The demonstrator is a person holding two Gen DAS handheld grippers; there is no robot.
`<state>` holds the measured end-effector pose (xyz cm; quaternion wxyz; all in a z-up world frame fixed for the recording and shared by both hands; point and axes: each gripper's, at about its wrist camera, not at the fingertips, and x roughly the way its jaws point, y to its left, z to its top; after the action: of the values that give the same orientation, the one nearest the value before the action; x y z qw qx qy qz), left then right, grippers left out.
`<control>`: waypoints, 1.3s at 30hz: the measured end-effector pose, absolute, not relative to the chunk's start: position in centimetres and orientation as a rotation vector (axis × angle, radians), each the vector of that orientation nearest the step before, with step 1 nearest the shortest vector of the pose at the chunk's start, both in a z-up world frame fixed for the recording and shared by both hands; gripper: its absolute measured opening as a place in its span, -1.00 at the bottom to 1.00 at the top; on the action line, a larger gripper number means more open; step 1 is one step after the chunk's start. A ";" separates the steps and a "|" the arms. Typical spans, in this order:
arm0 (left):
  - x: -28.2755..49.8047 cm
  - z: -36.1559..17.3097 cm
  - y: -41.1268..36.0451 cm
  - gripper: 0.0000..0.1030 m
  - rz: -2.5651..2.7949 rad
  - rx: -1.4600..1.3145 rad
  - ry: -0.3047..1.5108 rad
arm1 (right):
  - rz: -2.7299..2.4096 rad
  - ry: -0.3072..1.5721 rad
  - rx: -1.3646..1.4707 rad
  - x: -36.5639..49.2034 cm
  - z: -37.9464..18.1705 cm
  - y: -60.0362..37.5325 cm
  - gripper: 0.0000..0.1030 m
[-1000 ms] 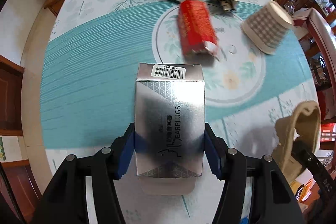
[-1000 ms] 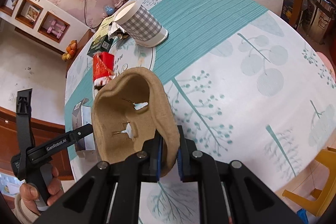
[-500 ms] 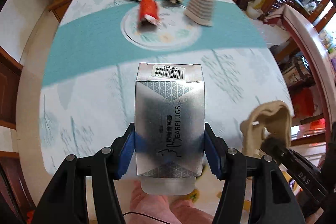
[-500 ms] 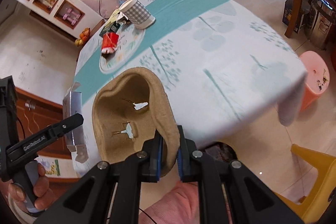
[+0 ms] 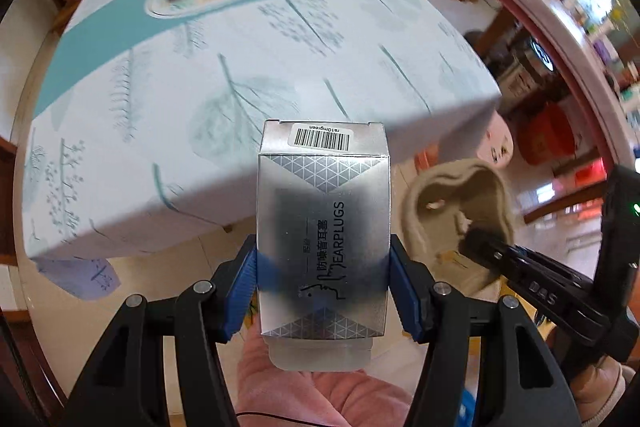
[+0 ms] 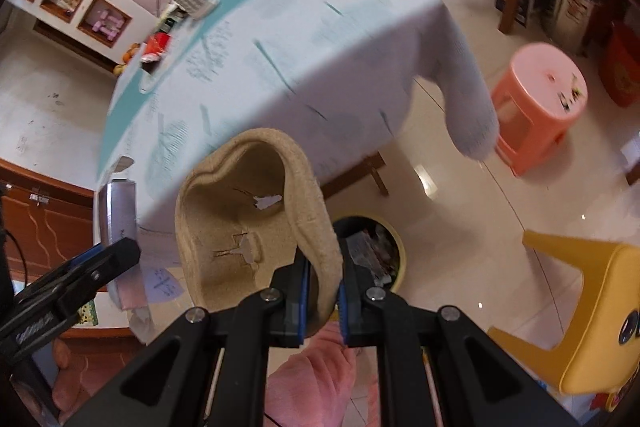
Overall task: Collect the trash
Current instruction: 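Carry the earplug box and cup holder over the black trash bin, then open the left tool while the right tool opens, dropping both into the bin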
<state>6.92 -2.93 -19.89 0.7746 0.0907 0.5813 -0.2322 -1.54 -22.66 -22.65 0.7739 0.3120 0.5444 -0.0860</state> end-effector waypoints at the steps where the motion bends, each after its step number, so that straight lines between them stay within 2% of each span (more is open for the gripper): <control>1: 6.4 -20.4 -3.3 0.15 -0.512 0.218 1.259 | -0.200 1.190 0.685 -2.0 -23.5 -22.6 -0.78; 10: 3.5 -27.4 -6.0 0.15 -0.597 0.418 1.255 | -0.323 1.269 0.713 -4.3 -31.2 -22.3 -0.78; 26: 7.6 -43.8 -6.1 0.17 -0.646 0.494 1.304 | -0.457 1.368 0.698 -3.7 -46.4 -19.9 -0.78; 32: 8.7 -47.9 -5.2 0.24 -0.638 0.493 1.328 | -0.442 1.406 0.646 -2.4 -49.5 -18.5 -0.78; 39: 8.7 -49.4 -5.0 0.51 -0.647 0.498 1.311 | -0.416 1.421 0.607 -1.0 -50.9 -17.5 -0.77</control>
<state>8.69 -5.00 -49.40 0.7164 0.2250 0.5921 -0.2925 -0.97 -17.53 -50.90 0.6967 0.2720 0.6371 -0.1865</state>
